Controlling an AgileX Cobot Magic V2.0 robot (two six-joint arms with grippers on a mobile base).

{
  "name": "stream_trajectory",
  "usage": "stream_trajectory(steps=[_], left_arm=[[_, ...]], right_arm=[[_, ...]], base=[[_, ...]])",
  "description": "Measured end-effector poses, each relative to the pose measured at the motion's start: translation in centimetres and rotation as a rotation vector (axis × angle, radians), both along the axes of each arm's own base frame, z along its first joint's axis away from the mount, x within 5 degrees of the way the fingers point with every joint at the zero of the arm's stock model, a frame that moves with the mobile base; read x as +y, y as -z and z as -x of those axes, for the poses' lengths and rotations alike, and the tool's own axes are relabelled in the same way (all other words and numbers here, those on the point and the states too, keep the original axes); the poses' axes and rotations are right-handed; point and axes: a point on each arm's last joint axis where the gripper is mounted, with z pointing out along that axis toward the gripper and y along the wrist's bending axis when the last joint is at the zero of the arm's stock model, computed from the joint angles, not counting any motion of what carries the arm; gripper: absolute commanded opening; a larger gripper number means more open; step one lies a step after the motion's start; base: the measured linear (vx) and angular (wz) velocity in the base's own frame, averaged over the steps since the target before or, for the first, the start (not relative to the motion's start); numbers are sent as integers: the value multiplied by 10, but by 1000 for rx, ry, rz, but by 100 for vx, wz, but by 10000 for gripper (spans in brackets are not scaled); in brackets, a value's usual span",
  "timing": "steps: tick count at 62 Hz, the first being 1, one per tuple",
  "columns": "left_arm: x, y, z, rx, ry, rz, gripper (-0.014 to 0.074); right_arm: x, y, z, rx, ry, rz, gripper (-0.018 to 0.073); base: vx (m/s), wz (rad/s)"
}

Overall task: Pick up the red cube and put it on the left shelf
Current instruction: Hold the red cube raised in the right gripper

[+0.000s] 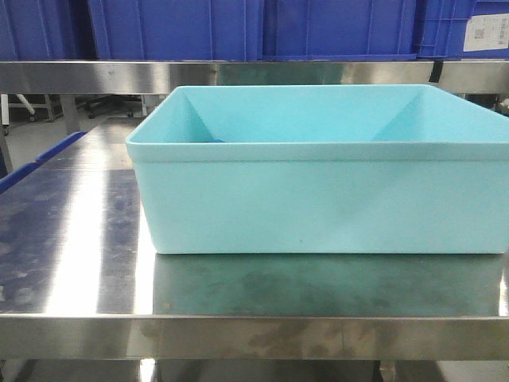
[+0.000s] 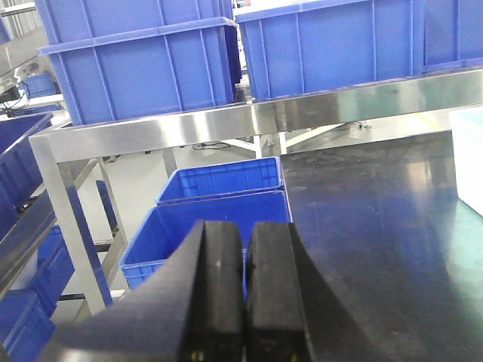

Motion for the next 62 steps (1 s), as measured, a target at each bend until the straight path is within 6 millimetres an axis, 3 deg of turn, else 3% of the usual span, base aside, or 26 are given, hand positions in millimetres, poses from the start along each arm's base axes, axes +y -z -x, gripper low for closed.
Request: stream_trajectory(steps=[25,62], left_arm=[[0,0,0,0,0,0,106],[0,0,0,0,0,0,106]], right_arm=[[-23,42,66,-112,100,-16,57],[-24,44,75,-146,103,-21,57]], base=[[0,0],[0,0]])
